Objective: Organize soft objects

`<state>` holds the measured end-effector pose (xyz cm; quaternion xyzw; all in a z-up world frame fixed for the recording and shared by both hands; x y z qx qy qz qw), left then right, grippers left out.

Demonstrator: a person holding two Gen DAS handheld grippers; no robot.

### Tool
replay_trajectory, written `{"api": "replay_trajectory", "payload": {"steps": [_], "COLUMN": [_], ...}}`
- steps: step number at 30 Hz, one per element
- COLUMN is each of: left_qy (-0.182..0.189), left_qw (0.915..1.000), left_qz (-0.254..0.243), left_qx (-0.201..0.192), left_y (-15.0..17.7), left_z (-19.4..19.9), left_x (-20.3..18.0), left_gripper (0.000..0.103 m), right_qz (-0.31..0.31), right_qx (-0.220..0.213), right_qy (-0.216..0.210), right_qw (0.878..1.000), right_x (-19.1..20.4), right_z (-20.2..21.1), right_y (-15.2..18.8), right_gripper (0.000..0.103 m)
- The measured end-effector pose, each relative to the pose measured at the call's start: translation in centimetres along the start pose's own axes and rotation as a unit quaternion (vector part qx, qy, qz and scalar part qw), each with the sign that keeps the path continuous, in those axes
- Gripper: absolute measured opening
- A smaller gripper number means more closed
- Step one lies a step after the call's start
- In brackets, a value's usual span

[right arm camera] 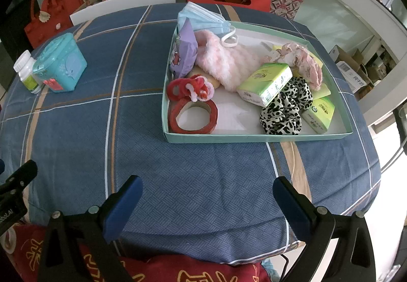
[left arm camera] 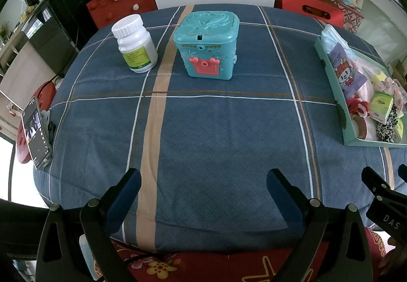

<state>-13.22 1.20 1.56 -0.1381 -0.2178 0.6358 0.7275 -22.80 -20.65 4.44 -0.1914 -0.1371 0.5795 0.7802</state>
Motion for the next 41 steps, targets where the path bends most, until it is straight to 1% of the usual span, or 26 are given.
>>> {"api": "replay_trajectory", "payload": {"steps": [7,17,27,41], "left_qy": [-0.001,0.005,0.015,0.01], "left_qw": [1.0,0.9994,0.9992,0.9994], "left_qz": [0.0,0.016,0.02,0.015], "left_qx": [-0.002,-0.029,-0.031,-0.03], "left_y": [-0.1,-0.6,-0.6,-0.5], "left_z": [0.1,1.1,1.2,1.1], "left_x": [0.0,0.5,0.4,0.1], "left_gripper": [0.099,0.099,0.099,0.099], "right_qz": [0.0,0.0,-0.003,-0.005], "right_qx": [0.0,-0.004,0.001,0.009], "right_qy": [0.0,-0.004,-0.013,-0.017], "right_qw": [1.0,1.0,1.0,1.0], "right_x": [0.0,-0.1,-0.2,-0.2], "right_z": [0.0,0.1,0.0,-0.5], "right_y": [0.0,0.1,0.1,0.0], "right_gripper": [0.103,0.103,0.103,0.103]}}
Point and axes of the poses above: each gripper's, at about its wrist camera, not at the fingertips, and z roughly against the way its jaws point, x to its left, y to its underside, the point moved 8 cm from there along -z, roughly the way its jaws point, and after that the axes turned 9 degrees about -y, right-handed, at the moved point
